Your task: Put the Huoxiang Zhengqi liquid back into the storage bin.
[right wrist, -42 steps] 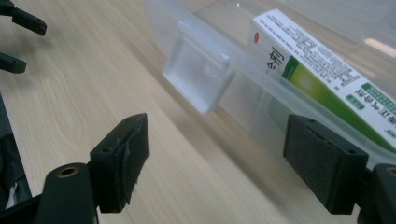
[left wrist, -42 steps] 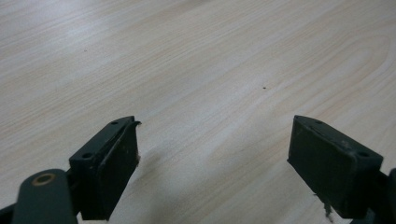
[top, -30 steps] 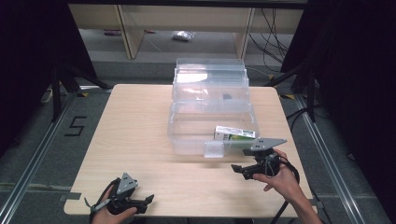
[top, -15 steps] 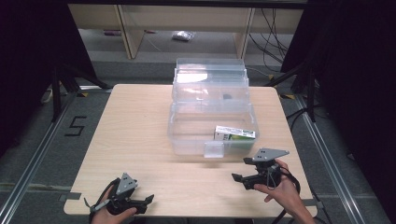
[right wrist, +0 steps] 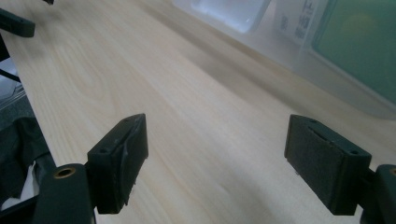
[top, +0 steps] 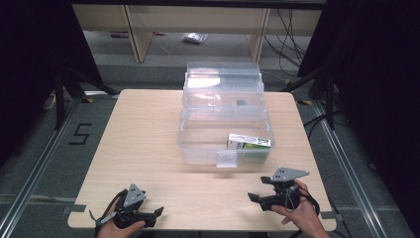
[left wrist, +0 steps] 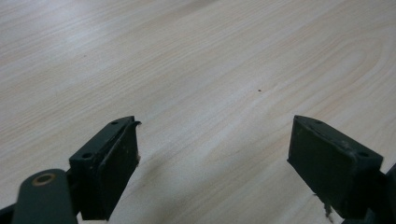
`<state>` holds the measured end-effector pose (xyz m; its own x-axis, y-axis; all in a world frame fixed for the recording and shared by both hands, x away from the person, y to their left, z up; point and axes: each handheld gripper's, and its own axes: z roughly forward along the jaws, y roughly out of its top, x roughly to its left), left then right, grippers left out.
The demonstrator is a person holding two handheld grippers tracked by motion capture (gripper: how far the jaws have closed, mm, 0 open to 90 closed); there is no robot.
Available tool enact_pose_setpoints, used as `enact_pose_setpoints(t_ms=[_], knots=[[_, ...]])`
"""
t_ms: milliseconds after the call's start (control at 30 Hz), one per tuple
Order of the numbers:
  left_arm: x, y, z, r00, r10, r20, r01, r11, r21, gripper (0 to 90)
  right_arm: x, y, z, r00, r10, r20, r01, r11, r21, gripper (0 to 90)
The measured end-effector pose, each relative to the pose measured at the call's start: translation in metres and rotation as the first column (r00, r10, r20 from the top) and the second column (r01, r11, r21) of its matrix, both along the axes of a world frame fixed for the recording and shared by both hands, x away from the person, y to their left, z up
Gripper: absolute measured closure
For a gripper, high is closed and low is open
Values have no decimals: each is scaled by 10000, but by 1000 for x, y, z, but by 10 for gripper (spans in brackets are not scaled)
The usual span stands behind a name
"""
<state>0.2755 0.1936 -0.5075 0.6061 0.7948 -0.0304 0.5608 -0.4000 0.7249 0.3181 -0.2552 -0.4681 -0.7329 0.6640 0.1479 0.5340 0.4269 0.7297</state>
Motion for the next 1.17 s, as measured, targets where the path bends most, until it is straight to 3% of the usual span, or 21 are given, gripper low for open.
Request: enact_pose_setpoints(t_ms=[167, 400, 533, 633, 967, 1033, 1100, 1167], knots=[[0, 0, 0, 10000, -80, -56, 80, 9999, 78, 155, -7, -3, -10, 10000, 15, -4, -15, 10000, -90, 218], [0, -1, 0, 10000, -59, -13, 59, 10000, 80, 155, -13, -6, -13, 9999, -132, 31, 133, 9998, -124, 214], [1, -1, -1, 10000, 54, 29, -54, 9999, 99, 155, -16, -7, -15, 9989, -358, -298, 352, 9991, -215, 209], [1, -1, -2, 10000, 46, 44, -46, 10000, 67, 155, -18, -8, -20, 9971, -546, -522, 517, 9971, -556, 209], [1, -2, -1, 10000, -73, -45, 73, 9999, 90, 155, -19, -5, -25, 9973, -328, -657, 275, 9964, -808, 197], [1, -1, -1, 9999, -149, -47, 150, 9996, 220, 155, -18, -4, -27, 9980, -241, -576, 204, 9978, -638, 197], [1, -2, -2, 10000, -42, -85, 43, 9999, 95, 155, -17, -6, -26, 9976, -134, -685, 84, 9973, -735, 196], [1, -1, -1, 9998, -159, -135, 163, 9994, 291, 155, -18, -5, -27, 9980, -250, -588, 214, 9979, -609, 195]])
